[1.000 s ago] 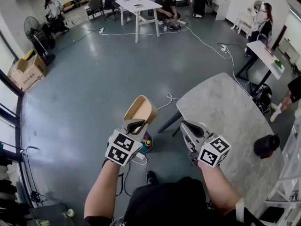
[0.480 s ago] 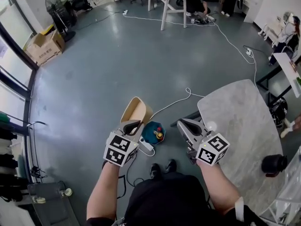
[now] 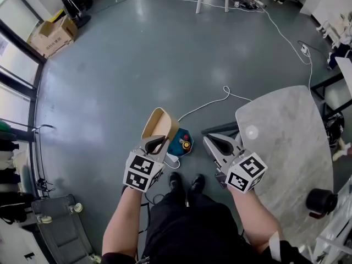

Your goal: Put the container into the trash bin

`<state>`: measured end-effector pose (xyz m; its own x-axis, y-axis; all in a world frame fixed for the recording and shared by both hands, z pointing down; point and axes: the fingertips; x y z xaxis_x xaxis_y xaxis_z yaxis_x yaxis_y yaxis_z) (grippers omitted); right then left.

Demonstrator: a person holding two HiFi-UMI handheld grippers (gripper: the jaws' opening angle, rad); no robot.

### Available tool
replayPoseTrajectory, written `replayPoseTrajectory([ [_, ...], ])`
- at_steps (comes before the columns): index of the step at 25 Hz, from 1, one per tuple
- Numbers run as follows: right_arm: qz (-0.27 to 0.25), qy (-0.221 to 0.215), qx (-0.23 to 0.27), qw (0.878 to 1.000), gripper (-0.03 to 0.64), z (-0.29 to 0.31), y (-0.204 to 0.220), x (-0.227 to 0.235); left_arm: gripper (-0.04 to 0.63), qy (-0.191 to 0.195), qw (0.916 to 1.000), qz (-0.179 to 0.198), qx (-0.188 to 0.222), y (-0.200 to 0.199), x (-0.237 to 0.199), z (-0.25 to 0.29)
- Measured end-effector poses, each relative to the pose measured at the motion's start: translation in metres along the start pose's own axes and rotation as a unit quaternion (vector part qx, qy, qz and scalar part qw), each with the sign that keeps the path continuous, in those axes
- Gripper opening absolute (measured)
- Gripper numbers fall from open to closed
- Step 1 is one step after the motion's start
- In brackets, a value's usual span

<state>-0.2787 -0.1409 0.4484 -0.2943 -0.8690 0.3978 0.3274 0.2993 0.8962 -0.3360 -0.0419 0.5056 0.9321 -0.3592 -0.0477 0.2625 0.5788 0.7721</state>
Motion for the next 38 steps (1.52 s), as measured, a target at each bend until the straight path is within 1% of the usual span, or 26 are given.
replayPoseTrajectory([
  [5,0.024,0.003,-0.022,0.999,-0.008,0.029,0.032,0.018,0.028,0.015,0.9993,0.0,-0.034,0.039,-0.004,0.038],
  [8,0.034,0.005,-0.034,0.999,-0.008,0.046,0.05,0.024,0.028,0.024,0.9987,-0.008,-0.044,0.057,-0.011,0.055],
  [11,0.046,0.017,-0.037,0.998,-0.008,0.057,0.066,0.034,0.028,0.035,0.9979,-0.011,-0.052,0.078,-0.017,0.071],
  [16,0.059,0.028,-0.06,0.996,-0.008,0.074,0.108,0.047,0.028,0.048,0.9963,-0.005,-0.071,0.118,-0.024,0.099],
  [20,0.065,0.024,-0.082,0.994,-0.008,0.089,0.146,0.056,0.028,0.056,0.9953,0.008,-0.078,0.149,-0.028,0.126],
  [24,0.076,0.022,-0.101,0.992,-0.008,0.096,0.185,0.066,0.028,0.066,0.9929,0.026,-0.095,0.188,-0.028,0.159],
  [26,0.079,0.024,-0.101,0.991,-0.008,0.1,0.198,0.072,0.028,0.07,0.9919,0.033,-0.101,0.205,-0.026,0.174],
  [31,0.087,0.034,-0.094,0.991,-0.008,0.104,0.223,0.093,0.028,0.082,0.9895,0.037,-0.114,0.239,-0.017,0.213],
  [33,0.096,0.037,-0.094,0.99,-0.008,0.102,0.238,0.101,0.028,0.083,0.9874,0.052,-0.124,0.255,-0.011,0.228],
  [36,0.104,0.044,-0.096,0.989,-0.008,0.098,0.261,0.112,0.028,0.084,0.9825,0.087,-0.142,0.279,-0.007,0.254],
  [38,0.106,0.051,-0.098,0.988,-0.008,0.095,0.273,0.121,0.028,0.085,0.9802,0.1,-0.148,0.294,-0.007,0.27],
])
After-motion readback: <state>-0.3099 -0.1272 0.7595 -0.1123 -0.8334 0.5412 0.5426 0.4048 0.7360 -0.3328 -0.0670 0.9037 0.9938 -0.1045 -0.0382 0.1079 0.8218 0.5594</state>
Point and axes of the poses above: the fingertips, and each gripper's own axes: z forward along the fingers, x to its right, y out of its underside, and after that the axes turned 2 degrees about -x, right-handed
